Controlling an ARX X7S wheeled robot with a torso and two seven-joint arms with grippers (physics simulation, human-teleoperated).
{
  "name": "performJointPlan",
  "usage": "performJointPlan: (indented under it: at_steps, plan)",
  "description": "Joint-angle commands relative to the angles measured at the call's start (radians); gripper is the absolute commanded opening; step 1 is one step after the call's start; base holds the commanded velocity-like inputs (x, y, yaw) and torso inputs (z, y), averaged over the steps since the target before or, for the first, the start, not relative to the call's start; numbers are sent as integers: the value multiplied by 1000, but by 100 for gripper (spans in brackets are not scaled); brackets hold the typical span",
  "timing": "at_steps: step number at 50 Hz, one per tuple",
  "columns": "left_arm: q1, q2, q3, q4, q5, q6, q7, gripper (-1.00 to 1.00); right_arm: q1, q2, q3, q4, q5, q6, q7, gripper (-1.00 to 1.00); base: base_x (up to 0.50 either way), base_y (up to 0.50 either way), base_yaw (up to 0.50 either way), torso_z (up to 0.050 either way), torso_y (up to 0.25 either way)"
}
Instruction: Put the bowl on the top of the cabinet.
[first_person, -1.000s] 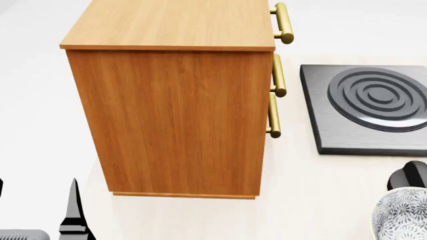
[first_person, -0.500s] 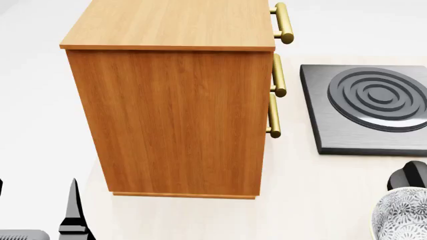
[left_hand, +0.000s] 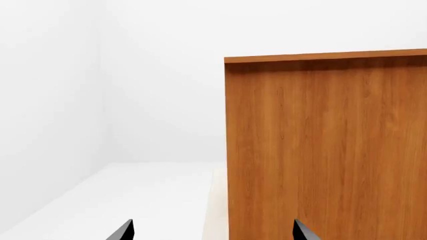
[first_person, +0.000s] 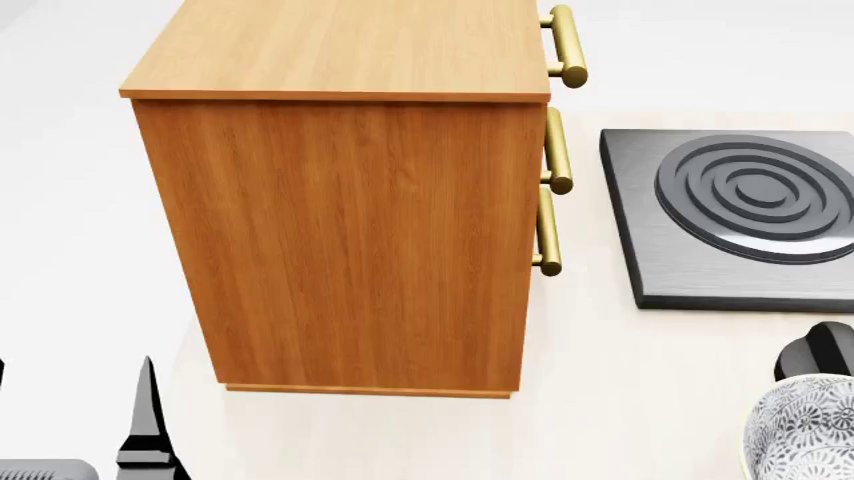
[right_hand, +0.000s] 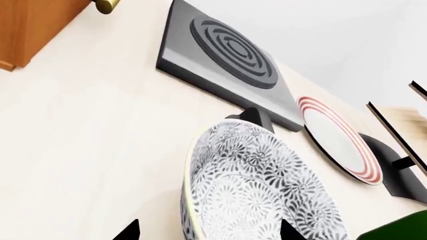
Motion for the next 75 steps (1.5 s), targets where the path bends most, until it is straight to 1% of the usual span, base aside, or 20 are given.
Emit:
performJointPlan:
  at_steps: [1, 75]
  plan:
    - [-1, -2, 2, 1, -3, -1, -4, 100, 5, -5, -8, 15, -8, -7, -5, 100, 0, 0, 0, 0, 0]
    - [-4, -17, 16, -4, -14, 10, -21, 100, 27, -22, -26, 73, -30, -33, -22, 100, 0, 0, 0, 0, 0]
